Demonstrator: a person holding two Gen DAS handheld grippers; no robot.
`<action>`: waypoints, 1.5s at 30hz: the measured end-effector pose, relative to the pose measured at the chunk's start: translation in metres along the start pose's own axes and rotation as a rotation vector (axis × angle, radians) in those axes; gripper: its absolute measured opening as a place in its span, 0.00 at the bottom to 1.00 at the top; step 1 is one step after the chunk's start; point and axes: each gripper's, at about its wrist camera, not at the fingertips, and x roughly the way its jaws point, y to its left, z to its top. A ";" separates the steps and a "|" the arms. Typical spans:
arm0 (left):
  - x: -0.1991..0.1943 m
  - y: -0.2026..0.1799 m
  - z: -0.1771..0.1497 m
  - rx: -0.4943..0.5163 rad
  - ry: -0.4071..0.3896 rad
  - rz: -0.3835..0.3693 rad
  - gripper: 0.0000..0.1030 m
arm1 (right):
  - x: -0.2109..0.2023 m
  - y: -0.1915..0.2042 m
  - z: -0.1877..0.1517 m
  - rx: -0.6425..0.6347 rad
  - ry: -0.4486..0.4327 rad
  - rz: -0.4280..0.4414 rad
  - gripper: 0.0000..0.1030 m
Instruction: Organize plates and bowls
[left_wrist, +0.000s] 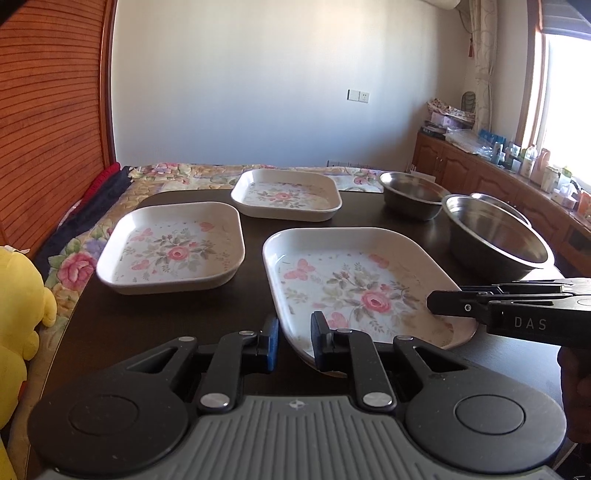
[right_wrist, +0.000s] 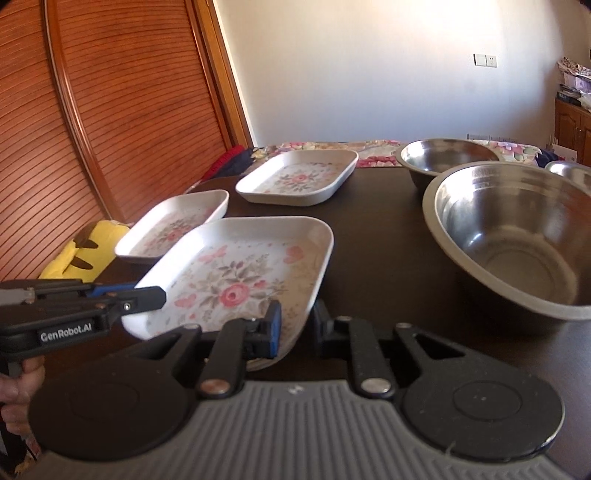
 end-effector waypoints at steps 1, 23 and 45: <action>-0.003 -0.001 -0.002 0.001 -0.002 0.000 0.19 | -0.004 0.001 -0.001 -0.002 -0.005 0.000 0.19; -0.033 -0.002 -0.051 0.005 0.030 0.022 0.19 | -0.037 0.027 -0.042 -0.019 -0.038 -0.001 0.19; -0.033 -0.003 -0.057 0.004 0.035 0.035 0.19 | -0.040 0.029 -0.063 0.020 -0.028 0.012 0.19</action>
